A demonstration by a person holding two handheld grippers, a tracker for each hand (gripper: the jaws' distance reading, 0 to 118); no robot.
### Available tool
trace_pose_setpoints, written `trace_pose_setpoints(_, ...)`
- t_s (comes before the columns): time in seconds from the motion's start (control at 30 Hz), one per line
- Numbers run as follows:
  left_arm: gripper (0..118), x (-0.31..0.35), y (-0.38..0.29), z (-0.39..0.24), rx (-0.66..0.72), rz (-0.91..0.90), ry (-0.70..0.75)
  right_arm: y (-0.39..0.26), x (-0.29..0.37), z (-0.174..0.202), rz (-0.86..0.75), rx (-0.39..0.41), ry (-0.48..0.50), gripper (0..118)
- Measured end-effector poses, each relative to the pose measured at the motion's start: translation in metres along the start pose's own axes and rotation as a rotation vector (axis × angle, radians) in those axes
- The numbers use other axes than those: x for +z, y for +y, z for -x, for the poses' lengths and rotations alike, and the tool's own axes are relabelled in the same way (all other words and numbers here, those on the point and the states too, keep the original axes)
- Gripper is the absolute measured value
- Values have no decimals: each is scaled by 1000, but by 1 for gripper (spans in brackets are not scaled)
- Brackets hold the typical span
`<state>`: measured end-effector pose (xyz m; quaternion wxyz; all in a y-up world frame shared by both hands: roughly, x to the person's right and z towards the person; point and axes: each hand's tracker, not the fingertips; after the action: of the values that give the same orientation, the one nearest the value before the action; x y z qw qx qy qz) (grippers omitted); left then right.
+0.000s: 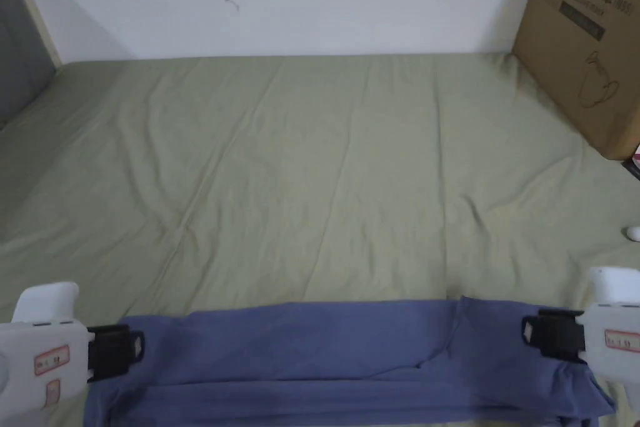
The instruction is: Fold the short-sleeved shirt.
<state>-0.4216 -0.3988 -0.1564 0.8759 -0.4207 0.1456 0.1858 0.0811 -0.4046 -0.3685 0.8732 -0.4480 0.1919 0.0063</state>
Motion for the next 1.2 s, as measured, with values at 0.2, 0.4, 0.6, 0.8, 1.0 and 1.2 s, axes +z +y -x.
trace_pose_setpoints(0.2, 0, -7, -20, 7, 14, 23, 12, -3, -6, 64, -100, 33, 5, 0)
trace_pose_setpoints(0.4, 38, -13, -27, 42, 189, 7, 14, -3, -31, 102, -74, 11, 127, 0)
trace_pose_setpoints(0.6, 112, -49, -35, 77, 349, 58, -116, -12, -51, 132, -1, 85, 154, 0)
trace_pose_setpoints(0.8, 110, -102, -48, 85, 473, 135, -176, -21, -67, 131, 69, 80, 175, 0)
trace_pose_setpoints(1.0, 9, -85, -44, 87, 445, 109, -18, -25, -76, 121, 113, 65, 172, 0)
trace_pose_setpoints(1.2, 8, -71, -31, 58, 378, 105, -89, -28, -76, 105, 123, 10, 164, 0)
